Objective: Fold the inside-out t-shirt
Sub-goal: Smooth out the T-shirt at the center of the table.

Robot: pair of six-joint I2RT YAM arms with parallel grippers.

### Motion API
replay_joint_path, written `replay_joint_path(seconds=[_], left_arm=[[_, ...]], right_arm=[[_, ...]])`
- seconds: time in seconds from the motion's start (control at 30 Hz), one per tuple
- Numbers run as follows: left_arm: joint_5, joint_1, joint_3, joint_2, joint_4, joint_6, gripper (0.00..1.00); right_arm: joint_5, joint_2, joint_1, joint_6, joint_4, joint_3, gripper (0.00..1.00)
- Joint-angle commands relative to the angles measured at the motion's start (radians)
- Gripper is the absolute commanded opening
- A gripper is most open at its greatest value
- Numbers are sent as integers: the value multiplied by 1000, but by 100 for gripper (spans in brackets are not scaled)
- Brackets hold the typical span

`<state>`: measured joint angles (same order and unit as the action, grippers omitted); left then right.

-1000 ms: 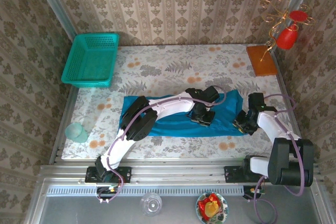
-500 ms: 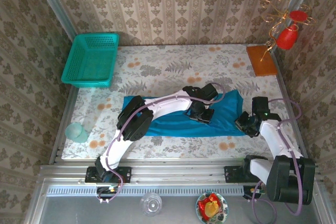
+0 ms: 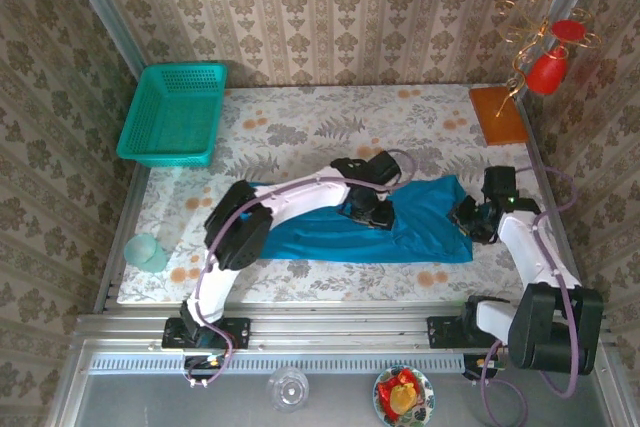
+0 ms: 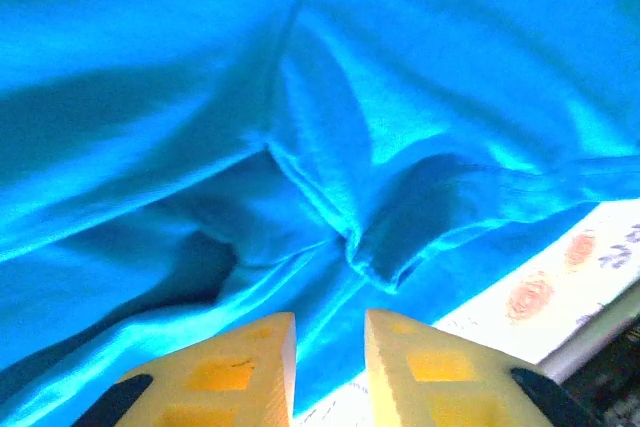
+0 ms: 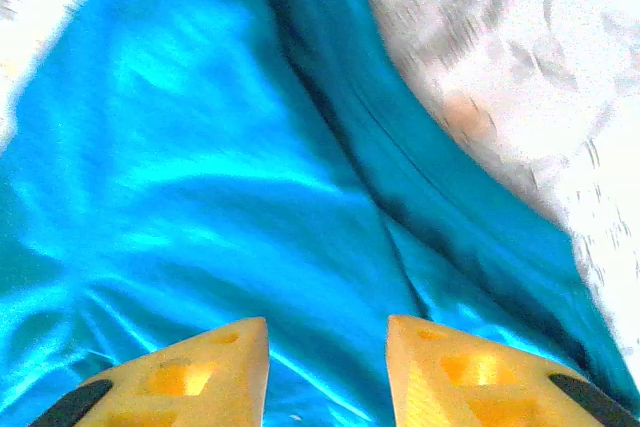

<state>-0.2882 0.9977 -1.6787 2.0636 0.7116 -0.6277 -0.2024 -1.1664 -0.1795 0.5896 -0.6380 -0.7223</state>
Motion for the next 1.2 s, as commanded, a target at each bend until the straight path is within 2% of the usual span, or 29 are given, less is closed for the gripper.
replay_joint_path(seconds=[0.0, 0.3, 0.5, 0.6, 0.77, 0.83, 1.03, 1.1, 1.17], left_arm=[[46, -72, 64, -124, -4, 49, 25], [168, -361, 292, -224, 78, 194, 21], [220, -558, 349, -211, 95, 269, 18], [210, -635, 362, -183, 84, 291, 16], [225, -685, 361, -128, 78, 304, 15], [225, -695, 361, -103, 78, 302, 14], [229, -727, 399, -74, 61, 276, 12], [217, -742, 418, -73, 49, 267, 11], [203, -756, 439, -78, 31, 260, 11]], right_arm=[[14, -95, -9, -156, 22, -82, 37], [-24, -480, -20, -295, 43, -326, 31], [-14, -594, -29, -309, 62, -389, 32], [-31, -631, -36, -312, 73, -414, 33], [-86, -667, -41, -293, 128, -421, 34], [-94, -685, -43, -290, 133, -425, 31], [-32, -678, -62, -274, 115, -420, 7], [1, -673, -78, -264, 106, -425, 1], [24, -673, -98, -253, 106, -428, 0]])
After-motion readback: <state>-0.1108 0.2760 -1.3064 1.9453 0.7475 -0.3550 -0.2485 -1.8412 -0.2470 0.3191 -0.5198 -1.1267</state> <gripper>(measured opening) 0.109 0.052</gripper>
